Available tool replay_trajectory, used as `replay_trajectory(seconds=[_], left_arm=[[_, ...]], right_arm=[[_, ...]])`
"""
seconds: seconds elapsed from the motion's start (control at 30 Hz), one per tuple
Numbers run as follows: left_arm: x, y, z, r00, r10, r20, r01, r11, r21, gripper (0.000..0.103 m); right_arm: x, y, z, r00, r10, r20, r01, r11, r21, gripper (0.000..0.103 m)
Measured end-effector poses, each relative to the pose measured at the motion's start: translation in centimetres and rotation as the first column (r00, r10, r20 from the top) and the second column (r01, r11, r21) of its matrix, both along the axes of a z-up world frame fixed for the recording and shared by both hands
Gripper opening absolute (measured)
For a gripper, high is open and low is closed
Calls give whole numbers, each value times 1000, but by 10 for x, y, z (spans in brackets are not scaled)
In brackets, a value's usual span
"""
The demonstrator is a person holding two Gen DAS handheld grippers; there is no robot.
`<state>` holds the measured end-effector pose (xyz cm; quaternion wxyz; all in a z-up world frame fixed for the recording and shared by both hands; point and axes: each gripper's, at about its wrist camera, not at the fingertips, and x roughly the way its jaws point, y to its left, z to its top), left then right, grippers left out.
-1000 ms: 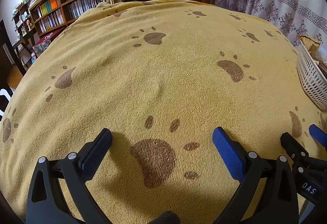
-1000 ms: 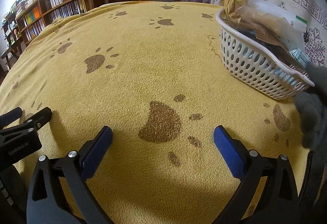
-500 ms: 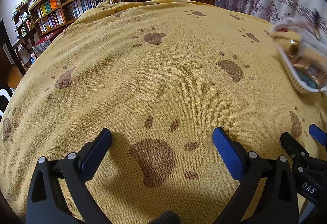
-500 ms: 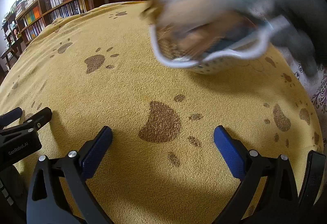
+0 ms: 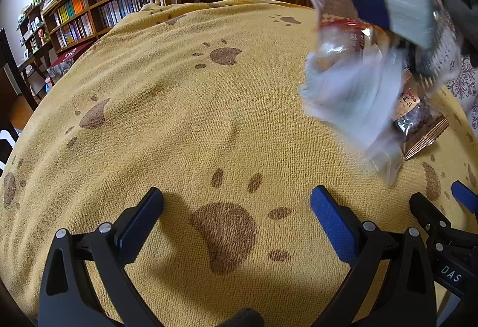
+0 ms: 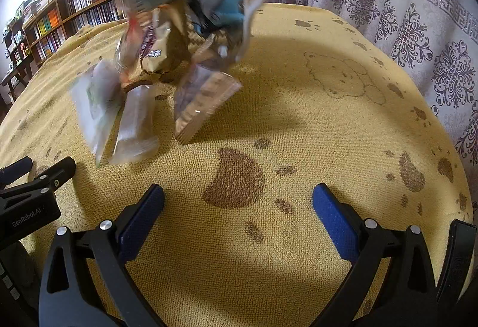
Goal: Organize snacks
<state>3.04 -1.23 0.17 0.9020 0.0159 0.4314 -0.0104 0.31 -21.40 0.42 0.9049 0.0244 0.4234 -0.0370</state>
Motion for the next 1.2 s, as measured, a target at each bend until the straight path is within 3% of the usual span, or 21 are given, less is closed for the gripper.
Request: replay_trajectory(seconds=[1.2], left_arm=[[0, -1, 0, 1000, 0, 1, 0, 1000, -2, 98]], right_arm=[[3, 2, -1, 1000, -1, -2, 1, 1000, 1, 101]])
